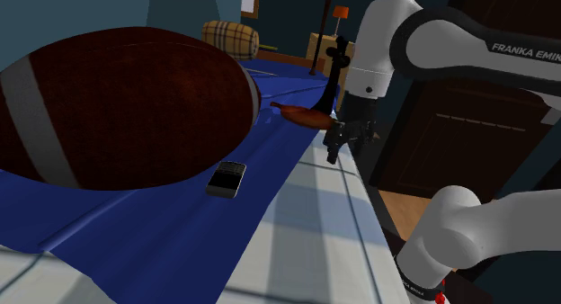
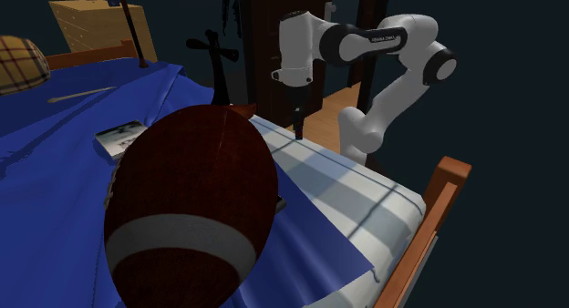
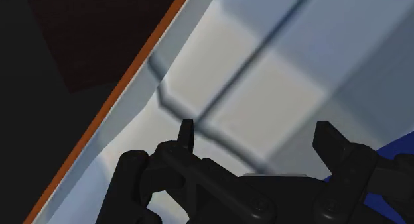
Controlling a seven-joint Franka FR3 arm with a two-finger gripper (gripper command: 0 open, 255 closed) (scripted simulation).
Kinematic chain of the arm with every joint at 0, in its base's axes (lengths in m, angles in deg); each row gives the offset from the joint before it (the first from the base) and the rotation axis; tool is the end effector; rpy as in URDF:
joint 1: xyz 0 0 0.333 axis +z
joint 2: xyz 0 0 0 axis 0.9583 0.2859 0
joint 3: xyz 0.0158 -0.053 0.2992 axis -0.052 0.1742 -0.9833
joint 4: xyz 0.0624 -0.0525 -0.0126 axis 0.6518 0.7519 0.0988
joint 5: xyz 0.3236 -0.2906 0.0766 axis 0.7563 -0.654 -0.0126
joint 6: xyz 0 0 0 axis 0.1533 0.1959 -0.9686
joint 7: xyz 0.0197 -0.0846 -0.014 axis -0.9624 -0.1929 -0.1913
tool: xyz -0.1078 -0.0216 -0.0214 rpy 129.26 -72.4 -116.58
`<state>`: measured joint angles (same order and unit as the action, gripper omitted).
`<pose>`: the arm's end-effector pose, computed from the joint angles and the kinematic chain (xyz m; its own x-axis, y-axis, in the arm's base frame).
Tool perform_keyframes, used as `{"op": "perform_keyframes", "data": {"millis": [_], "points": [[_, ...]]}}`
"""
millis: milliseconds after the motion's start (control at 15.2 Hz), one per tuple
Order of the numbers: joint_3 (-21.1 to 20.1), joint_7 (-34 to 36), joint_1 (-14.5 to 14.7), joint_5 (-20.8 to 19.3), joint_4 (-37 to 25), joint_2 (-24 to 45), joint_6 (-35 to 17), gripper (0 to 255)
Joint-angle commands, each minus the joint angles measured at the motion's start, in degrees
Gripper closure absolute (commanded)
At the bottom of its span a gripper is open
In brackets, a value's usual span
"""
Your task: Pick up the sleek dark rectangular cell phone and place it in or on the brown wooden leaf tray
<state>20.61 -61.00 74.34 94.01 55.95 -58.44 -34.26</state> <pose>0.3343 0.1170 0.5575 0.9622 -0.2617 -0.0754 -0.2648 -0.9637 -0.0352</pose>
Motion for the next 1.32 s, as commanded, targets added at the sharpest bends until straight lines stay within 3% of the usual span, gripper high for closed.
{"op": "perform_keyframes", "data": {"millis": [0,396,726,990,1254], "points": [[-3.6,5.0,-0.2,1.7,-0.7,0.6,-1.6,0],[-15.0,20.0,-2.0,4.5,-6.8,5.6,-5.5,0],[-25.4,32.9,-6.0,3.7,-14.5,12.5,-8.4,0],[-35.3,44.1,-11.4,0.1,-22.4,19.9,-9.9,0],[-49.1,57.6,-19.5,-8.1,-32.2,30.4,-10.0,0]]}}
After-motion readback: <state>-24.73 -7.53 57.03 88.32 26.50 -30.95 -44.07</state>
